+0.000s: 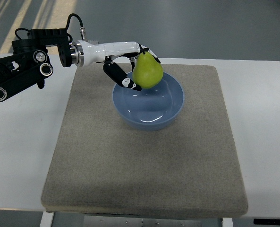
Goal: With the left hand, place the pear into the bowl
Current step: 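Carry the pear over the blue bowl and lower it inside, then open the left hand to release the pear into the bowl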
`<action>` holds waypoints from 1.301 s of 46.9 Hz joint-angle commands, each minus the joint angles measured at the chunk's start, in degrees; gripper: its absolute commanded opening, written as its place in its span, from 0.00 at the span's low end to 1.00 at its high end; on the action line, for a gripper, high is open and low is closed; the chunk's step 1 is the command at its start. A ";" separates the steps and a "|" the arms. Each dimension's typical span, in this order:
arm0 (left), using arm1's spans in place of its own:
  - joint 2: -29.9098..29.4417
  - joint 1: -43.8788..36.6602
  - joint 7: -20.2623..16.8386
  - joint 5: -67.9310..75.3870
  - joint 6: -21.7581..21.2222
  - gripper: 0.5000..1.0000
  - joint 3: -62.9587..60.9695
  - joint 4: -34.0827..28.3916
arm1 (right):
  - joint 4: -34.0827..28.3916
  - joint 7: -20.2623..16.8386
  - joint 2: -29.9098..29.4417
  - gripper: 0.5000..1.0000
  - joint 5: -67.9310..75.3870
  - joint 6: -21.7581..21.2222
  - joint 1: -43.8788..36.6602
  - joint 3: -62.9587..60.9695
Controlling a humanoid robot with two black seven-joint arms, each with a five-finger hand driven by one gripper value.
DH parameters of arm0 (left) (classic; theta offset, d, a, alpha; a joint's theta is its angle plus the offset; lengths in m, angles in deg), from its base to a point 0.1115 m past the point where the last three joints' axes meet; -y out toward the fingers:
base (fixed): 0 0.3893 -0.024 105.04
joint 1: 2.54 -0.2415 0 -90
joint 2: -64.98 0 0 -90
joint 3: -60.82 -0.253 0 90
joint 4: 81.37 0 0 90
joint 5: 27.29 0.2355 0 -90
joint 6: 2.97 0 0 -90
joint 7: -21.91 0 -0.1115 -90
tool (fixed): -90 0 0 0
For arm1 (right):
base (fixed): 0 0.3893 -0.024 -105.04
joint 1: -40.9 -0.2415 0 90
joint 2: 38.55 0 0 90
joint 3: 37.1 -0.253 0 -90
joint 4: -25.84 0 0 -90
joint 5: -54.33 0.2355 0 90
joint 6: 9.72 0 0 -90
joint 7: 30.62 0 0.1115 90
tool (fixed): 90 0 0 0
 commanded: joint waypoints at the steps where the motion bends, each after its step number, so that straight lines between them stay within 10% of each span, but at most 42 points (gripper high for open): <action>1: 1.52 -0.12 -0.01 0.00 -0.09 0.00 -0.45 -1.39 | 0.00 -0.01 0.00 0.85 -0.01 0.00 0.00 0.06; 4: 2.40 -0.29 -0.01 0.00 0.00 0.00 -0.54 -2.35 | 0.00 -0.01 0.00 0.85 0.07 0.00 0.00 0.05; 9: 2.75 -0.47 0.08 0.00 -0.09 0.60 -1.06 -2.53 | 0.00 -0.01 0.00 0.85 -0.01 0.00 0.00 -0.03; 21: 2.84 -1.26 0.16 -1.14 0.18 0.97 -1.50 -2.97 | 0.00 -0.01 0.00 0.85 -0.01 0.00 0.00 -0.03; 61: -2.44 -5.56 0.78 -49.02 1.58 0.99 8.51 -17.20 | 0.00 -0.01 0.00 0.85 -0.01 0.00 0.00 -0.03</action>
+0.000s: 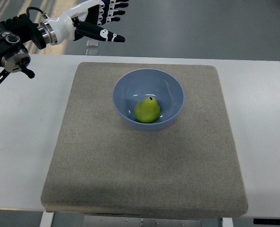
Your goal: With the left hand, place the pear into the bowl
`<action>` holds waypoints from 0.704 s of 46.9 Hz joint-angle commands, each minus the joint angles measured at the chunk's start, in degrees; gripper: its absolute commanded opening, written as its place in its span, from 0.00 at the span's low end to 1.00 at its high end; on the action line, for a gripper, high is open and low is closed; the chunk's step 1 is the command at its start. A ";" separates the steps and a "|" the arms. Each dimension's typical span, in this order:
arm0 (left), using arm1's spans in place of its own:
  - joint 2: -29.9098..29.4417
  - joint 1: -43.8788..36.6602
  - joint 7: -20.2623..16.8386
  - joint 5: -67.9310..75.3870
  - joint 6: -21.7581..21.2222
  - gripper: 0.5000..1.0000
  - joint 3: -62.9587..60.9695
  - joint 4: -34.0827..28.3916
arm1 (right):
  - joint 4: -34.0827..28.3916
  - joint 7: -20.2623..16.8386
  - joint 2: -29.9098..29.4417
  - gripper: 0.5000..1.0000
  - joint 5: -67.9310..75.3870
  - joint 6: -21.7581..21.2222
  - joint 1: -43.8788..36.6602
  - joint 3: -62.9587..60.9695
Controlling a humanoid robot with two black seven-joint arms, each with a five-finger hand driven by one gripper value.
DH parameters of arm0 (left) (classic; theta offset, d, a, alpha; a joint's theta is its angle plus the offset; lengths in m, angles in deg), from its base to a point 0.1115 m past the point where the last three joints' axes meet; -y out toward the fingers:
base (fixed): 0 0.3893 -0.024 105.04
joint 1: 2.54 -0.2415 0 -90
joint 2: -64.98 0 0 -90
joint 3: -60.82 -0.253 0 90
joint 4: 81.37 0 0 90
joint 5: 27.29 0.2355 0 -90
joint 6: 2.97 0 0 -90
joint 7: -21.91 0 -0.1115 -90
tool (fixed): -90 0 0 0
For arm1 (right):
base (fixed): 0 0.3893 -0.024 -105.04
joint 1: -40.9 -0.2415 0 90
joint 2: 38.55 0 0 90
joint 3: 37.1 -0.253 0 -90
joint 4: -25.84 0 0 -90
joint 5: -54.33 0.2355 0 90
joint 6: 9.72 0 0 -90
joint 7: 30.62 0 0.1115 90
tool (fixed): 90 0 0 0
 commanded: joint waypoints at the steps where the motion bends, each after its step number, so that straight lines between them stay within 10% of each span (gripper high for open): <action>1: -0.17 -1.55 0.59 -8.52 0.61 0.99 0.23 -2.93 | 0.00 0.00 0.00 0.85 -0.04 0.00 -0.01 -0.03; 19: -1.49 -6.83 1.99 -25.94 15.19 0.99 0.40 -13.21 | 0.00 0.00 0.00 0.85 0.05 0.00 -0.01 0.06; 33: 0.44 -8.23 11.84 -29.99 15.31 0.99 0.49 -16.03 | 0.00 0.00 0.00 0.85 0.14 -0.09 -0.01 -0.20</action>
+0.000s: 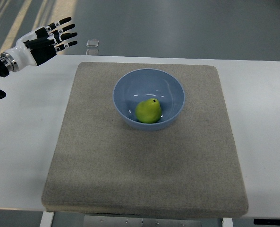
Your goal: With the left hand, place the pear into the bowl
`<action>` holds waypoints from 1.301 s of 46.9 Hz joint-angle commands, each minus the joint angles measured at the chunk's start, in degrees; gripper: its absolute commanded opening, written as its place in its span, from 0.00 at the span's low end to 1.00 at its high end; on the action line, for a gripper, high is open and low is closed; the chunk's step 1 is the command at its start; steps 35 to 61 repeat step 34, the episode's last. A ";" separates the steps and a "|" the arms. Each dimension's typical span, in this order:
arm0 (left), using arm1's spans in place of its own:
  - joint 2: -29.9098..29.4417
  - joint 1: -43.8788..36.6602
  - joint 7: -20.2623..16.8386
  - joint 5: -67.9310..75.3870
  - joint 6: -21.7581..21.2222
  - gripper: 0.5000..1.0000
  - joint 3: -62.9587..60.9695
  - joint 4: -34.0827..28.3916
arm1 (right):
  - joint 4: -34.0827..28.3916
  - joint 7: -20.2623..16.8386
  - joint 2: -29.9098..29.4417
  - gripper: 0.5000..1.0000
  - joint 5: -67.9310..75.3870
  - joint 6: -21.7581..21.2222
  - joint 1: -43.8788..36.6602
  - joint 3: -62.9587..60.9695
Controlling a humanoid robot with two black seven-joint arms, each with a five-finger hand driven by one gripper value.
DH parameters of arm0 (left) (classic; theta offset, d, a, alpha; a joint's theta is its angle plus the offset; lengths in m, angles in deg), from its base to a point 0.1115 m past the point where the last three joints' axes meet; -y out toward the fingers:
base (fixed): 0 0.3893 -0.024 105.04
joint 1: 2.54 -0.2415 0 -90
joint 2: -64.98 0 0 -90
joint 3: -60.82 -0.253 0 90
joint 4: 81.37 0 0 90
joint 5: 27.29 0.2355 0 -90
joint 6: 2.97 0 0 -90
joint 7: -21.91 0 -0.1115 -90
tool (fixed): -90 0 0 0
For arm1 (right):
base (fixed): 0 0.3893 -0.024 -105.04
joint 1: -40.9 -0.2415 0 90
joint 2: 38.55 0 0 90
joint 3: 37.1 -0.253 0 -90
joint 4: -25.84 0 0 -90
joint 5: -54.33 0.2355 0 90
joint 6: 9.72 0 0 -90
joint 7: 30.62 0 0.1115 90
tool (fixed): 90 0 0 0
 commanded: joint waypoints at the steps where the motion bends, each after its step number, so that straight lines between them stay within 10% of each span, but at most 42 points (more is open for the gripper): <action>1: 1.79 -0.18 2.04 -0.28 -0.01 0.99 0.27 -0.18 | 0.00 0.00 0.00 0.85 0.16 -0.09 -0.06 -0.33; 16: 2.50 -0.26 7.49 -13.54 -0.01 0.99 0.63 -0.45 | -0.35 0.00 0.00 0.85 -0.10 -0.70 0.03 -0.25; 61: 2.41 -1.05 7.49 -14.16 -0.01 0.99 0.63 -0.45 | -0.44 0.00 0.00 0.85 0.08 -0.61 0.29 -0.33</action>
